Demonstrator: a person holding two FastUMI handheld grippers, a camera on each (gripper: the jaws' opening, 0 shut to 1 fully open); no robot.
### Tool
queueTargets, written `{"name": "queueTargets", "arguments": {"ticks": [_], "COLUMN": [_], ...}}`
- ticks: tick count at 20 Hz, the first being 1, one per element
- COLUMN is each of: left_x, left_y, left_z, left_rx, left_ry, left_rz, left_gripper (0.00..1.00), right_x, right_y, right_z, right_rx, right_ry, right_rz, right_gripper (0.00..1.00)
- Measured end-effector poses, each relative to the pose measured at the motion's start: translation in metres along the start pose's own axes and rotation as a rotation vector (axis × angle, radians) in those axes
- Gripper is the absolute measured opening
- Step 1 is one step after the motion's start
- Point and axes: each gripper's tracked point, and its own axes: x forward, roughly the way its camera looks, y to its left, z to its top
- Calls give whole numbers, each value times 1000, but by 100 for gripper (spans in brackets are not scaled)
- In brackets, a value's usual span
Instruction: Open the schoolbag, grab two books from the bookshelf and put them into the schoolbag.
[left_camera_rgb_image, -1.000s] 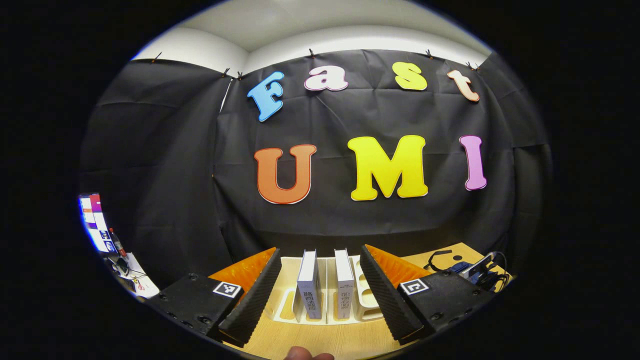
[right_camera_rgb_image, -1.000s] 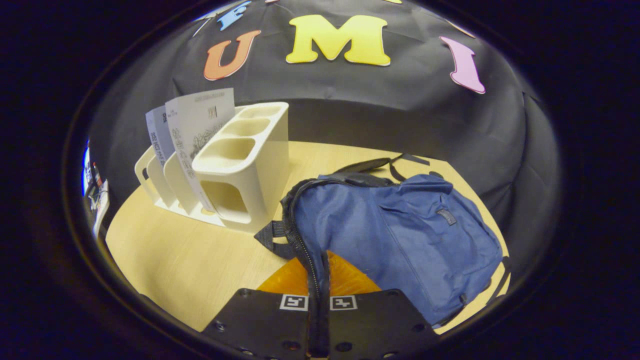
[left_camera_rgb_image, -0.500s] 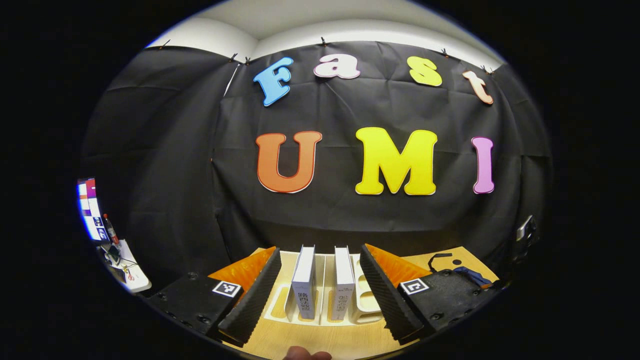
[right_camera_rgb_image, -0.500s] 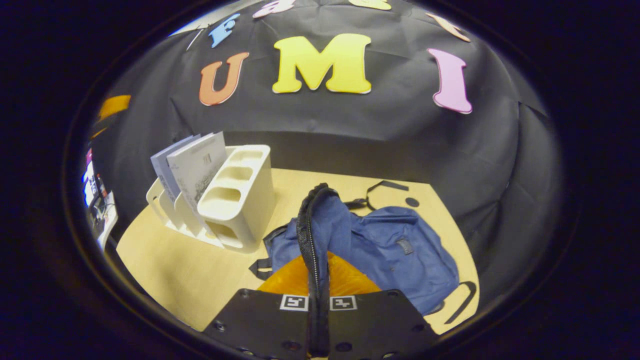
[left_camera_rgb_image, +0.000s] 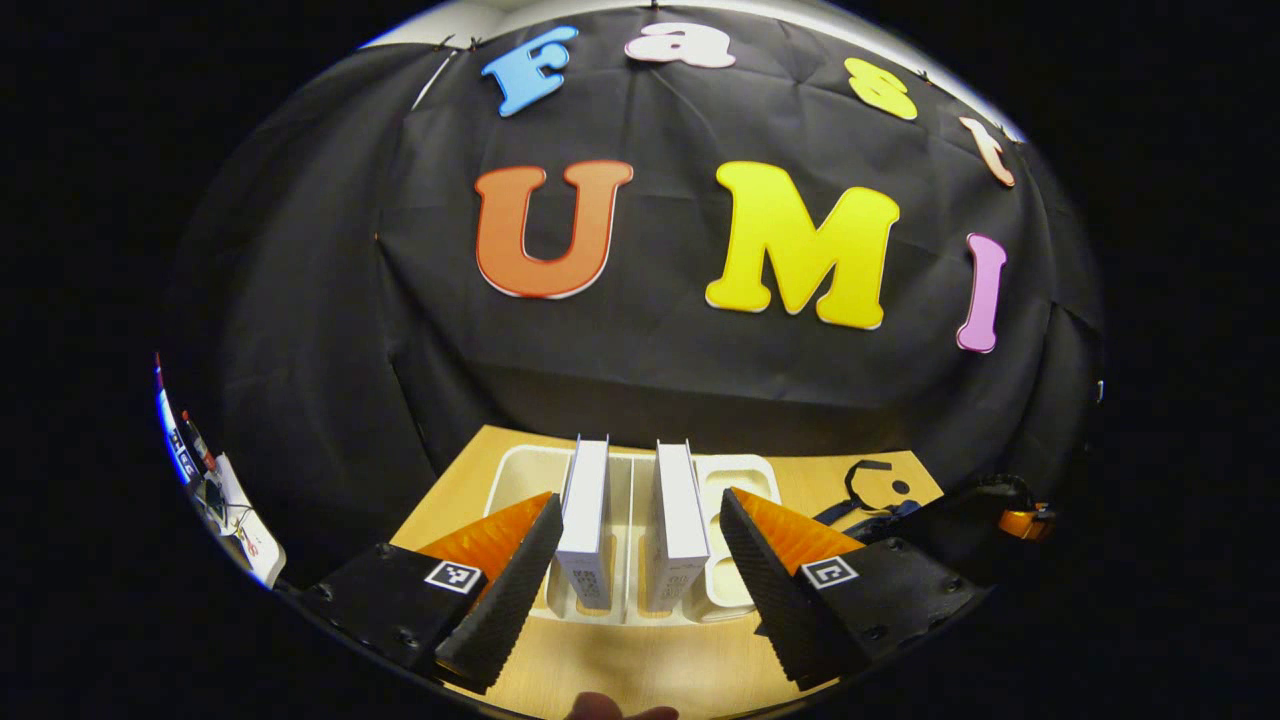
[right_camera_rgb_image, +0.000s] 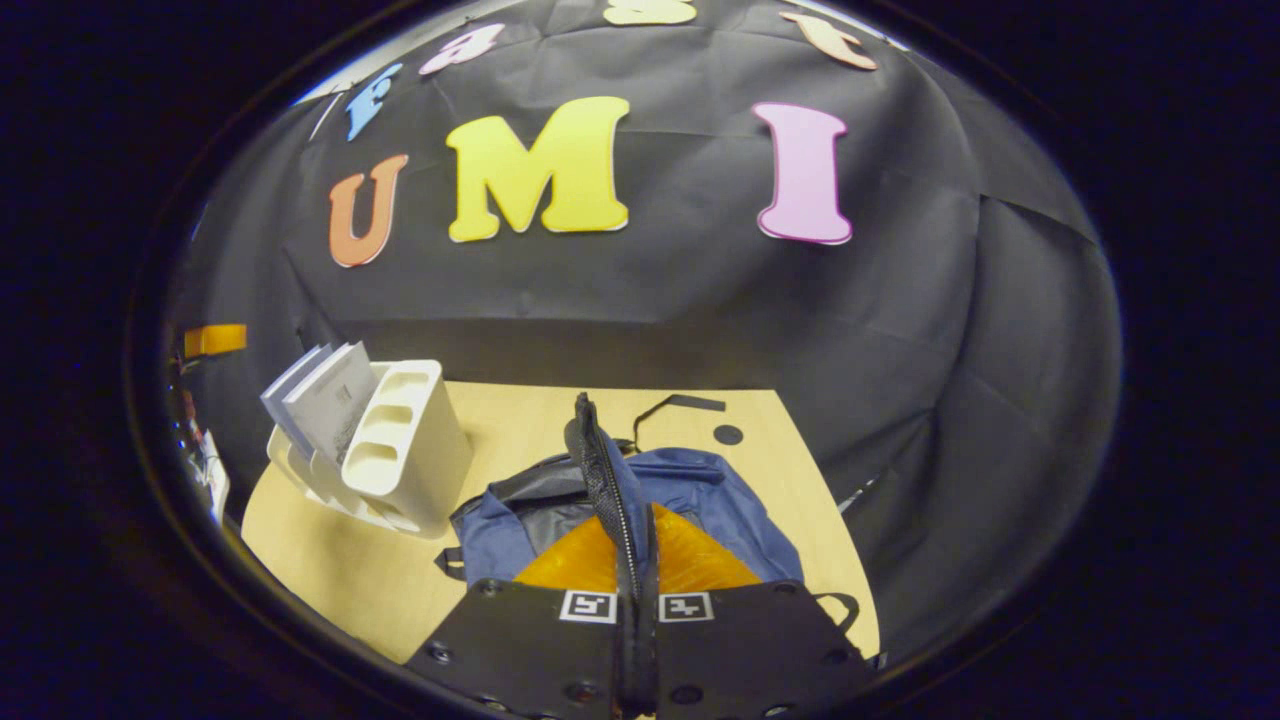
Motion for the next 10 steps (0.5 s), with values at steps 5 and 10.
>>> {"name": "queueTargets", "arguments": {"ticks": [5,10], "left_x": [30,59], "left_y": [-9,-17], "left_z": [-9,-14], "left_rx": [33,166], "left_ry": [232,384], "left_rz": [-56,-61], "left_gripper": [98,98], "right_x": [5,9], "right_y": [-40,-56], "right_z": [18,17], "right_rx": [28,78], "right_ry": [8,6], "right_rz": [-2,14], "right_gripper": [1,1]}}
